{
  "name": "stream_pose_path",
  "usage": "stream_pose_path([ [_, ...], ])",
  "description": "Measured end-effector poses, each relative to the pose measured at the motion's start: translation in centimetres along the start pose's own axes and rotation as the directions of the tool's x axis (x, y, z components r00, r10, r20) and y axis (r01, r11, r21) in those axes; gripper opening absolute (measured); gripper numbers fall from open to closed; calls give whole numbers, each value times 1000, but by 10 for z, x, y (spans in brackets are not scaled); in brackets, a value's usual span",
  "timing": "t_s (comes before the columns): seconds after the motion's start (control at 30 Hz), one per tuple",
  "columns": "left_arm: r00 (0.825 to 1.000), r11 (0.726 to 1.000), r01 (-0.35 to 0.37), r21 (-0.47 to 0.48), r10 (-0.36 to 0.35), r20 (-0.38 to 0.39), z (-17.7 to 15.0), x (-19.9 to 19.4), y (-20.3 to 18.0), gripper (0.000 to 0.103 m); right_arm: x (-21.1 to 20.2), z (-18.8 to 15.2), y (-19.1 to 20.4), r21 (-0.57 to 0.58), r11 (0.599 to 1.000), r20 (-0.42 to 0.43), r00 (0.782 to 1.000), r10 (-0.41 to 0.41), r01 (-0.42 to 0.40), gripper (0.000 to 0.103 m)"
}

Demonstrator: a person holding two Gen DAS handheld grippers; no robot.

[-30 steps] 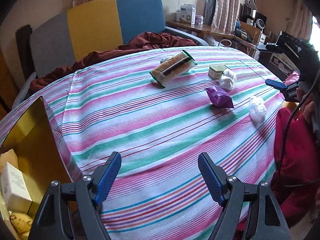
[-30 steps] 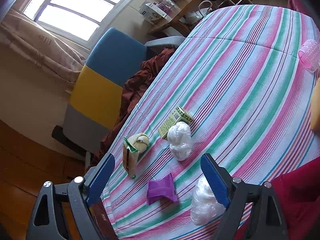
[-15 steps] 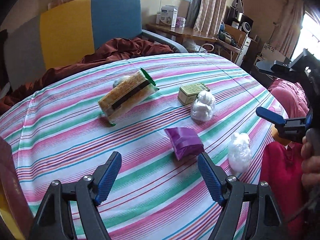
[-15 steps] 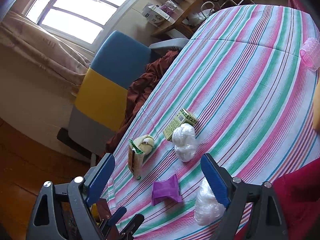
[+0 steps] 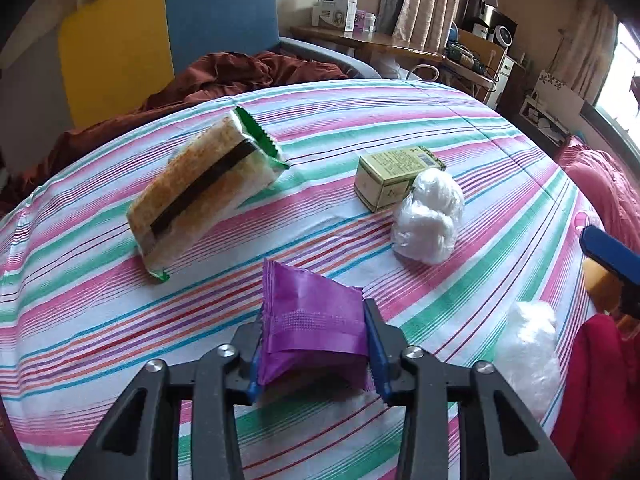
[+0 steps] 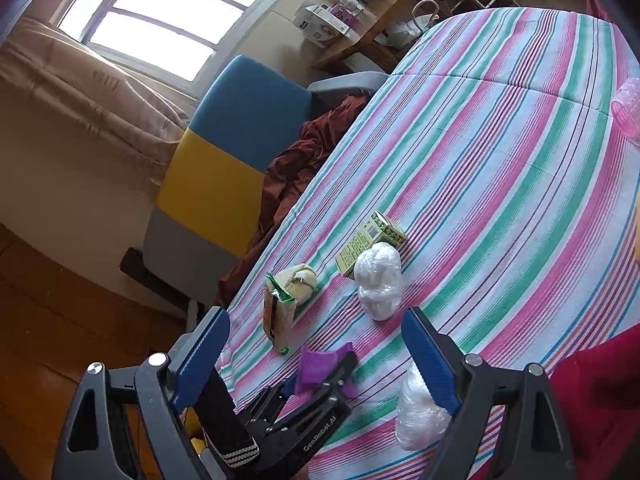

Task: Organize objects
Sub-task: 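Grasp the purple wrapped candy with the left tool, then grasp the clear plastic-wrapped bundle with the right tool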

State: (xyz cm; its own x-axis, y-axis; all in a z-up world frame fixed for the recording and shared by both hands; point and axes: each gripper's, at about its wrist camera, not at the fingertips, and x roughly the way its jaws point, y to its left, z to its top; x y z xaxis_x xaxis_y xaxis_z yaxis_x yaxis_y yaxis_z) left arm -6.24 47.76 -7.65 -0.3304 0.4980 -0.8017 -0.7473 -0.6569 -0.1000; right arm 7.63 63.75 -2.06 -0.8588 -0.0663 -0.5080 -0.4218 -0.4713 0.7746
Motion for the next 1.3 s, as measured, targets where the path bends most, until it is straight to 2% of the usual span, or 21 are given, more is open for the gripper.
stream_pose_path([
  [0.03,1000,1000,24,-12,-24,13,-5,-4,5,40,1,0,0,0,1000,-2,1000,-2,2,89],
  [0.3,997,993,43,-106,-35,75,-55,-45,44,40,4,0,0,-7,1000,-22,1000,-17,17,89],
  [0.47,994,995,40,-93,-31,101,-83,-66,54,40,6,1,-3,8,999,-37,998,-42,43,89],
  [0.57,992,992,61,-109,-48,116,-89,-69,57,40,9,1,-3,8,998,-50,996,-68,69,89],
  [0.8,991,994,51,-95,-39,126,-89,-66,58,40,10,1,-8,33,991,-65,990,-125,127,89],
  [1.03,990,994,55,-93,-42,132,-88,-63,57,40,22,1,-16,66,960,-140,955,-262,273,89],
  [1.3,990,994,57,-96,-44,134,-90,-65,55,41,36,-2,-18,43,943,-228,922,-312,329,89],
])
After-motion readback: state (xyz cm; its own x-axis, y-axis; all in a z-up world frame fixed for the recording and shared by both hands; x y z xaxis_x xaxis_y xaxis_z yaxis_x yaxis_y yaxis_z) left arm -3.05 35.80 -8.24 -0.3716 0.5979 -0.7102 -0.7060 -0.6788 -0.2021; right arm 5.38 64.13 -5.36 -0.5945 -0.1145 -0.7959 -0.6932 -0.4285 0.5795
